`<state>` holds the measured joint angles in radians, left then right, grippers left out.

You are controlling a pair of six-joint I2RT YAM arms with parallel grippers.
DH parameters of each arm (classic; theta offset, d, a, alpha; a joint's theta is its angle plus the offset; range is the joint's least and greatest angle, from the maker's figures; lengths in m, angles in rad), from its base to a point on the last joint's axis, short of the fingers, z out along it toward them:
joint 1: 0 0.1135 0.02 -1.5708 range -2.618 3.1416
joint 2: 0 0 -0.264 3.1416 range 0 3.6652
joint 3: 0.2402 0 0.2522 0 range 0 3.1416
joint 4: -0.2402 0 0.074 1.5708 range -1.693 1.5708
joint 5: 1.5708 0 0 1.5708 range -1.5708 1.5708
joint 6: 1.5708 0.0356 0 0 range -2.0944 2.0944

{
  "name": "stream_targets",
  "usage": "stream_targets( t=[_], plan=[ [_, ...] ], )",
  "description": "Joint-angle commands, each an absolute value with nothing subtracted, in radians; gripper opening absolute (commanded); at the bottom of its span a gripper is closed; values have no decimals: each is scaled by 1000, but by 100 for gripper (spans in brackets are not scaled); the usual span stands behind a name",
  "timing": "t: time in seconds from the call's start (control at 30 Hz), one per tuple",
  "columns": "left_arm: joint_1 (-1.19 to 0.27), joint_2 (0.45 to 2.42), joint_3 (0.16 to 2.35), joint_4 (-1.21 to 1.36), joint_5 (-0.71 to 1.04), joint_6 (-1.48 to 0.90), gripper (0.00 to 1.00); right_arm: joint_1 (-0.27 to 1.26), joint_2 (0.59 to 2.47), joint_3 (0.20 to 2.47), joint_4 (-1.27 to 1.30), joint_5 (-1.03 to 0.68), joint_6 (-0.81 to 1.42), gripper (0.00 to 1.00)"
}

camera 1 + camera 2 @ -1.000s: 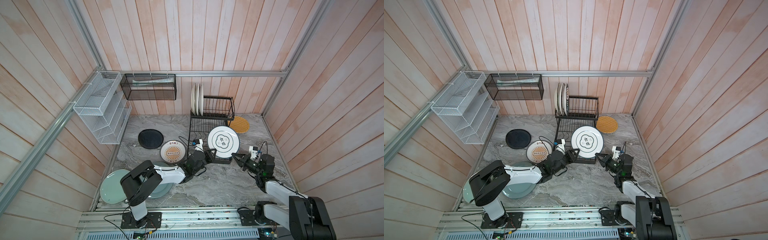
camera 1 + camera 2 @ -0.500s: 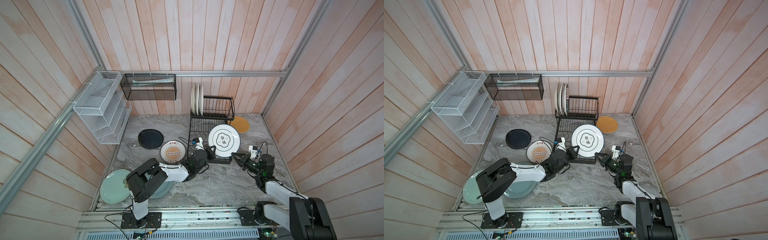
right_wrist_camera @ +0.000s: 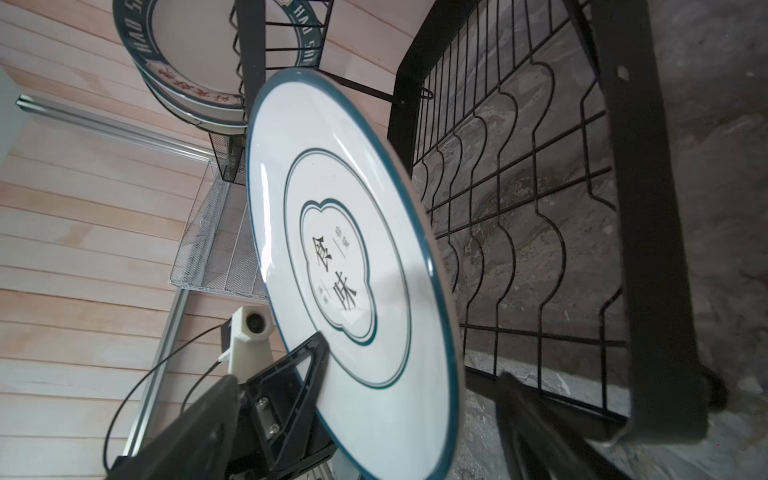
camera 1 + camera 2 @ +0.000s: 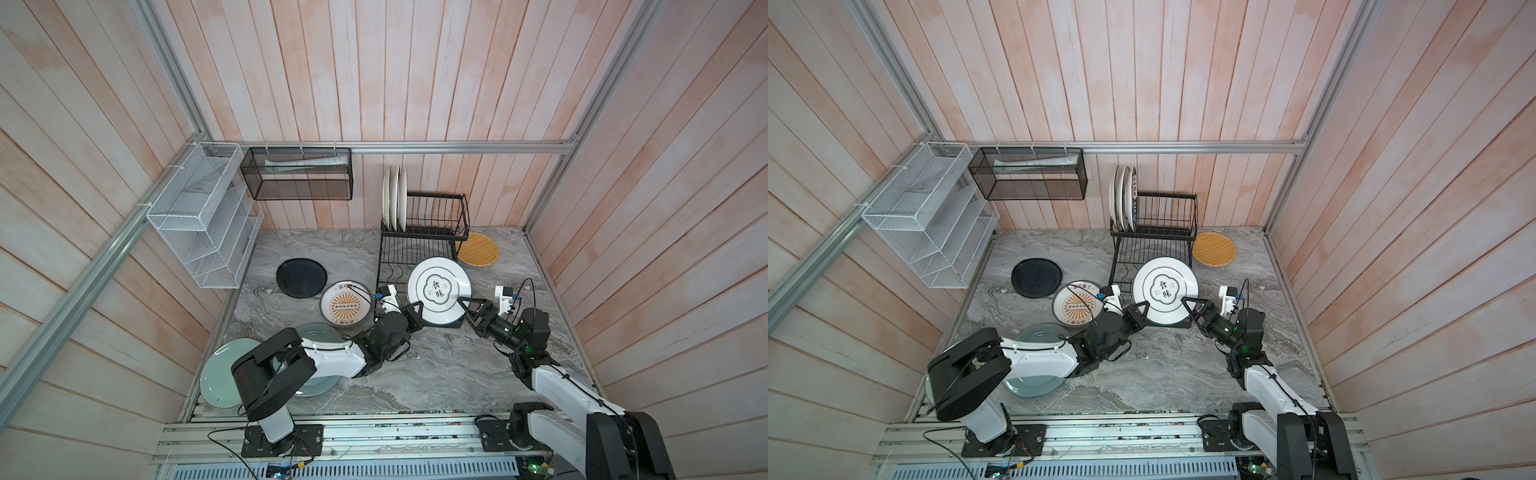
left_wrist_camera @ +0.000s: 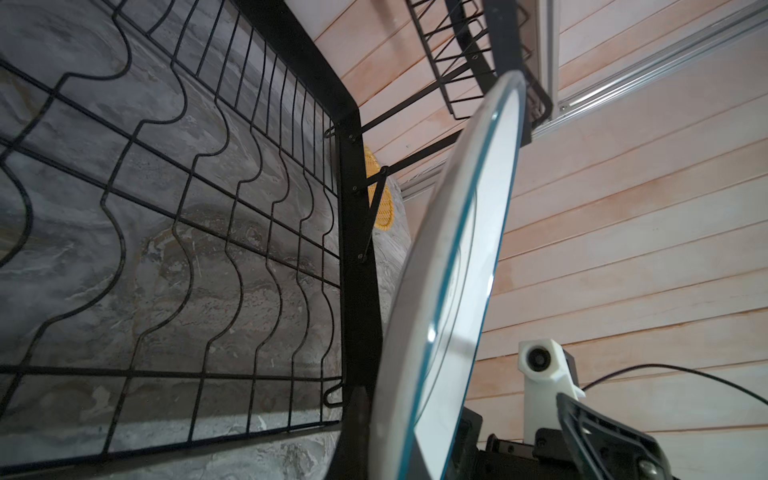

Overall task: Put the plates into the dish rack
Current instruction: 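Lift the white plate with the left gripper while the right gripper releases, then lower the white plate into the upper rack slot with the left gripper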

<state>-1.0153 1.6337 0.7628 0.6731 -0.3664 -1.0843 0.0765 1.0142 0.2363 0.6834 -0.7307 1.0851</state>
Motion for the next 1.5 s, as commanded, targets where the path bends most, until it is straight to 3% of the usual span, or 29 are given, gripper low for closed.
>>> stream_targets(
  t=[0.0, 0.23, 0.47, 0.73, 0.97, 1.47],
  plan=[
    [-1059, 1517, 811, 567, -523, -971, 0, 98, 974, 262, 683, -687, 1016, 98],
    [-1173, 1416, 1031, 280, -871, -748, 0, 129, 931, 235, 723, -644, 982, 98],
    [-1200, 1454, 1199, 312, -1054, -510, 0, 152, 873, 227, 713, -593, 932, 98],
    [-1187, 1548, 1353, 491, -1136, -195, 0, 171, 867, 221, 737, -583, 914, 98],
    [-1122, 1672, 1557, 459, -1163, -28, 0, 195, 892, 225, 749, -580, 904, 98],
    [-985, 1886, 1856, 280, -1102, 86, 0, 233, 934, 236, 755, -560, 878, 98]
  ],
)
